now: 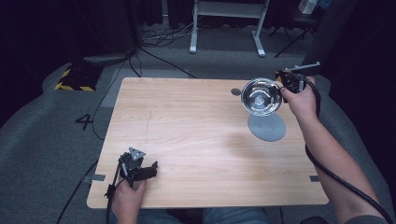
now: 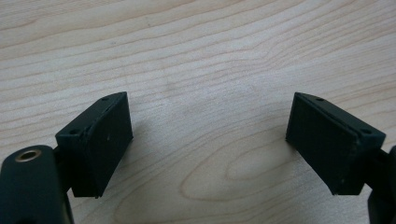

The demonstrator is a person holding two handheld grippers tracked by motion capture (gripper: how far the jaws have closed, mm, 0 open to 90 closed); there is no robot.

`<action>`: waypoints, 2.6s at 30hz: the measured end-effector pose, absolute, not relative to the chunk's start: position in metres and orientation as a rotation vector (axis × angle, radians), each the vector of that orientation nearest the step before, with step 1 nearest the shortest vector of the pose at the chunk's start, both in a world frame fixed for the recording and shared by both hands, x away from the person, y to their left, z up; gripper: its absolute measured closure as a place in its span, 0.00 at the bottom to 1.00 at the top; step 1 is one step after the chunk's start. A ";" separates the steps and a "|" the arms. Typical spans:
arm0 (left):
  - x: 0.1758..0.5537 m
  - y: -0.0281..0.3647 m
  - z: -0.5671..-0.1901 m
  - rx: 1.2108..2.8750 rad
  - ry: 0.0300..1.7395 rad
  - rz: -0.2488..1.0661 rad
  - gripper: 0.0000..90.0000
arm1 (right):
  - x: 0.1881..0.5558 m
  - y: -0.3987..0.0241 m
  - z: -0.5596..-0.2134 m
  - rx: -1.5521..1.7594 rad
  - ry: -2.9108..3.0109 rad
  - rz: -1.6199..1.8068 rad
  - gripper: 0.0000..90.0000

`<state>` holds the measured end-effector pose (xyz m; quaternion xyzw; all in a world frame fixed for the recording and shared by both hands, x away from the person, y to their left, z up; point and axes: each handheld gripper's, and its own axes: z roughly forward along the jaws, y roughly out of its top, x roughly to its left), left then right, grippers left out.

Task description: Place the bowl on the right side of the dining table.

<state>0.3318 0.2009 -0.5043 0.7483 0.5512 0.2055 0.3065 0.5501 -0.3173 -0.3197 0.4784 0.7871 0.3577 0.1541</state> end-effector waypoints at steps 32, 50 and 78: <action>0.332 0.201 -0.504 1.983 1.456 0.544 0.16 | 0.577 -0.355 -0.364 1.583 2.196 0.875 0.96; 0.332 0.201 -0.504 1.981 1.458 0.543 0.16 | 0.575 -0.365 -0.398 1.662 2.223 0.787 0.96; 0.332 0.201 -0.504 1.981 1.458 0.543 0.16 | 0.575 -0.373 -0.434 1.772 2.246 0.734 0.96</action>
